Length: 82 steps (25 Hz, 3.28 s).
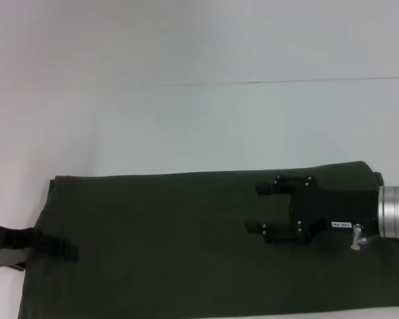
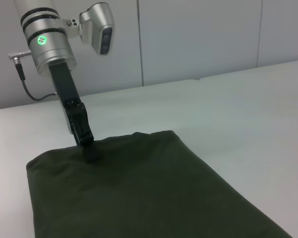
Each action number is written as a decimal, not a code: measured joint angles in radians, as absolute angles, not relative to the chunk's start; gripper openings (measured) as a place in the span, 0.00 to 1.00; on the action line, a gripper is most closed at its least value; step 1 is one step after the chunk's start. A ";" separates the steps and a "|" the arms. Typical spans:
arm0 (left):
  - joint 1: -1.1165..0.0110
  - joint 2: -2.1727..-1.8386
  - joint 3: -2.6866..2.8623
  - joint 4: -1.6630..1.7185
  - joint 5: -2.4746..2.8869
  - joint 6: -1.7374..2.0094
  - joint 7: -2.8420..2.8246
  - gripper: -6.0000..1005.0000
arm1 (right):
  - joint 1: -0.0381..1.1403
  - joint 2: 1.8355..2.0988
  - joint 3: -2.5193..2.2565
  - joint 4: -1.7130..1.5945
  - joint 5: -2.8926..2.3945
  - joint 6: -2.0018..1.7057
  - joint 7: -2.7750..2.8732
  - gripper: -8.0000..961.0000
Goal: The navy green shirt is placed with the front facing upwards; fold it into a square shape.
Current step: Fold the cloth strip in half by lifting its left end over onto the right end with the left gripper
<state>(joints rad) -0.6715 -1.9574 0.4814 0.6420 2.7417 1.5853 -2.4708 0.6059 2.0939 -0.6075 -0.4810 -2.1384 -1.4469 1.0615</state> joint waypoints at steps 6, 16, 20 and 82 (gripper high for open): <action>-0.678 -1.959 0.481 0.631 2.743 1.599 -2.475 0.82 | 0.604 2.094 -0.607 -0.482 -2.138 -1.450 1.062 0.84; -0.682 -1.963 0.487 0.627 2.747 1.583 -2.480 0.49 | 0.602 2.094 -0.607 -0.485 -2.138 -1.454 1.062 0.84; -0.683 -1.962 0.485 0.625 2.745 1.581 -2.487 0.42 | 0.601 2.094 -0.607 -0.486 -2.138 -1.454 1.062 0.84; -0.941 -2.103 0.529 0.850 2.462 1.879 -2.588 0.10 | 0.501 2.093 -0.591 -0.484 -1.902 -1.297 1.013 0.84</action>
